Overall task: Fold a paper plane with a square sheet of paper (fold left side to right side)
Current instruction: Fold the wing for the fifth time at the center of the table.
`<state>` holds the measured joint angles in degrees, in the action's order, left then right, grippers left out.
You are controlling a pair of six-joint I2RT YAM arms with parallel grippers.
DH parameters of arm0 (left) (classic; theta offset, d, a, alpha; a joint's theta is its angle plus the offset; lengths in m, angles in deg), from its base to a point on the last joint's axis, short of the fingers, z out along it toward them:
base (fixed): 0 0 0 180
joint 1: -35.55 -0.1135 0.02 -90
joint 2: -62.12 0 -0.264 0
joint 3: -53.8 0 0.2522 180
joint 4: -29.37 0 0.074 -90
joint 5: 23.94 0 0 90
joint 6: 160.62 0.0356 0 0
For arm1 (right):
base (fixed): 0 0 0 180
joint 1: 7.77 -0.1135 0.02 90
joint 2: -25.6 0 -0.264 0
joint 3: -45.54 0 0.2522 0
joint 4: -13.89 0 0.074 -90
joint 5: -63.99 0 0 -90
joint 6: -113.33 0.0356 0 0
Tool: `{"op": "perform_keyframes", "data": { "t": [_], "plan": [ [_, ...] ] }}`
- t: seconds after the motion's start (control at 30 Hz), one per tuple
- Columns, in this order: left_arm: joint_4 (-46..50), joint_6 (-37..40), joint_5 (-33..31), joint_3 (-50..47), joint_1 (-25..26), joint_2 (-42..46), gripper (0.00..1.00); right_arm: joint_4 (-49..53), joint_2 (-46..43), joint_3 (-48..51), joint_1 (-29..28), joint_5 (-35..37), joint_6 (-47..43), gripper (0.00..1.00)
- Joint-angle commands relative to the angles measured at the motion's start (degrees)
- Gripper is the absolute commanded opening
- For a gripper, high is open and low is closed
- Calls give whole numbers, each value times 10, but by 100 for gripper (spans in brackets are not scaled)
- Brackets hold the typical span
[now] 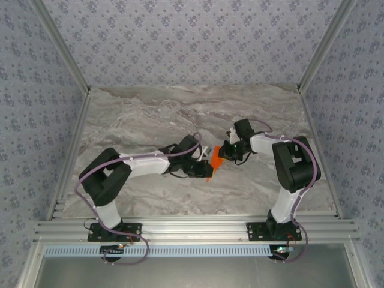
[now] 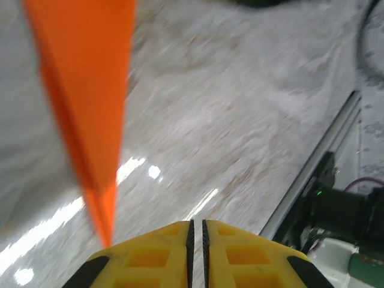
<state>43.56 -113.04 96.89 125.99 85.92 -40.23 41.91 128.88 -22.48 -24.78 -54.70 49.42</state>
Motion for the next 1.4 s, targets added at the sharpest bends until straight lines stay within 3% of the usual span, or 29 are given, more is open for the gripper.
{"op": "perform_keyframes", "data": {
  "t": [0.0, 0.3, 0.67, 0.97, 1.37],
  "plan": [
    [29, 24, 7, 36, -4, -52, 14, 36, 15, 12, 4, 52, -11, 10],
    [31, 21, -16, 41, -9, -111, 13, 6, -13, 20, 3, 20, -8, 10],
    [17, 14, -36, 11, -5, -130, 8, -33, -149, 85, -16, -18, 5, 7],
    [19, 15, -38, 9, -4, -128, 7, -96, -113, 120, -78, -6, 60, 7],
    [29, 10, -51, 9, -5, -127, 7, -67, -77, 126, -80, 25, 59, 7]
  ]
}}
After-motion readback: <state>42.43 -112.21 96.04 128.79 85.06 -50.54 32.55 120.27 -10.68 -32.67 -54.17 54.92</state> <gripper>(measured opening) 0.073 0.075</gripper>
